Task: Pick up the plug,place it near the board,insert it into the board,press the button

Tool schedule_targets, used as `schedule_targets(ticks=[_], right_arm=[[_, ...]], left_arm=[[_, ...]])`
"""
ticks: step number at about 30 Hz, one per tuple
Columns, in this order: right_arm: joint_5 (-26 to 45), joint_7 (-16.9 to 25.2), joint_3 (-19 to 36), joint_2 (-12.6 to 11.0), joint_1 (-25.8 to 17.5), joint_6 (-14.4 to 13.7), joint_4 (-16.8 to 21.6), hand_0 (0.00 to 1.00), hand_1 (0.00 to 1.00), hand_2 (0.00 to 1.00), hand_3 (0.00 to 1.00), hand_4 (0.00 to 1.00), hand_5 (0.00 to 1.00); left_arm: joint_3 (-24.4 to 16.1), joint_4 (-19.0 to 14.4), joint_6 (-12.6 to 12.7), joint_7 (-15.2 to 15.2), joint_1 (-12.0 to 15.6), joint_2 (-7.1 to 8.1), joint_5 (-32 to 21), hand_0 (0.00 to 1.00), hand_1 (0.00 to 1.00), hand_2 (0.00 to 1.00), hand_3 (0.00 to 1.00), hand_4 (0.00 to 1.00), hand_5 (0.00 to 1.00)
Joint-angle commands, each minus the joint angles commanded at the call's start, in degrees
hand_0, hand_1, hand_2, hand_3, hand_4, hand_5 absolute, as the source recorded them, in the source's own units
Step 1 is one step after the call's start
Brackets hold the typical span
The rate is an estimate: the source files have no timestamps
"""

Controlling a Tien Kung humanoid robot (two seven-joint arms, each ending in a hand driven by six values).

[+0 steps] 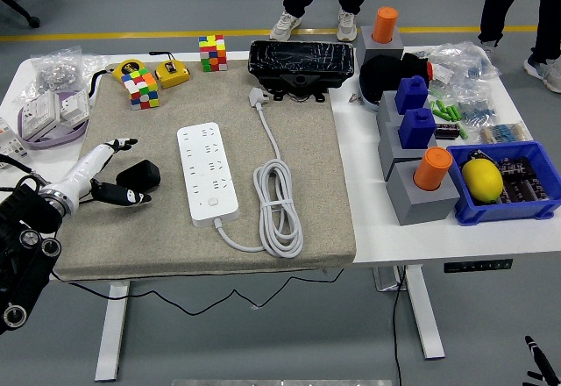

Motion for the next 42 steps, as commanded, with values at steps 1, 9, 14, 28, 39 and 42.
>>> schedule_targets(ticks=[1,9,14,28,39,42], right_arm=[[-0.1,0.0,0.1,0.0,0.0,0.0,0.0,0.998,0.858,0.775,0.836,0.998,0.998],[-0.1,-0.1,0.0,0.0,0.1,-0.1,0.0,0.998,0.859,0.774,0.836,0.998,0.998],[0.0,-0.1,0.0,-0.1,0.1,-0.1,0.0,0.998,0.858,0.774,0.836,0.998,0.998],[-0.2,-0.1,0.2,-0.3,0.2,-0.5,0.0,0.998,0.856,0.774,0.836,0.998,0.998],[-0.1,0.0,0.2,-0.2,0.3,-0.6,0.0,0.998,0.855,0.774,0.838,0.998,0.998],[-0.2,-0.1,0.3,-0.2,0.2,-0.7,0.0,0.998,0.855,0.774,0.838,0.998,0.998]], left_arm=[[0.2,0.3,0.4,-0.1,-0.1,-0.07,0.1,0.942,0.979,0.868,0.871,0.998,0.058],[0.8,1.5,3.0,-0.6,-0.6,-0.29,0.4,0.919,0.941,0.783,0.8,0.998,0.015],[1.2,2.2,5.1,-1.1,-0.7,-0.35,0.0,0.889,0.888,0.722,0.74,0.998,0.002],[2.9,3.0,7.1,-0.9,-0.7,-0.69,0.3,0.848,0.823,0.657,0.666,0.998,0.002],[3.5,3.3,7.6,-0.6,-1.1,-0.53,0.0,0.841,0.814,0.649,0.638,0.998,0.002],[3.5,3.2,7.9,-0.4,-1.1,-0.48,0.1,0.835,0.788,0.619,0.597,0.917,0.018]])
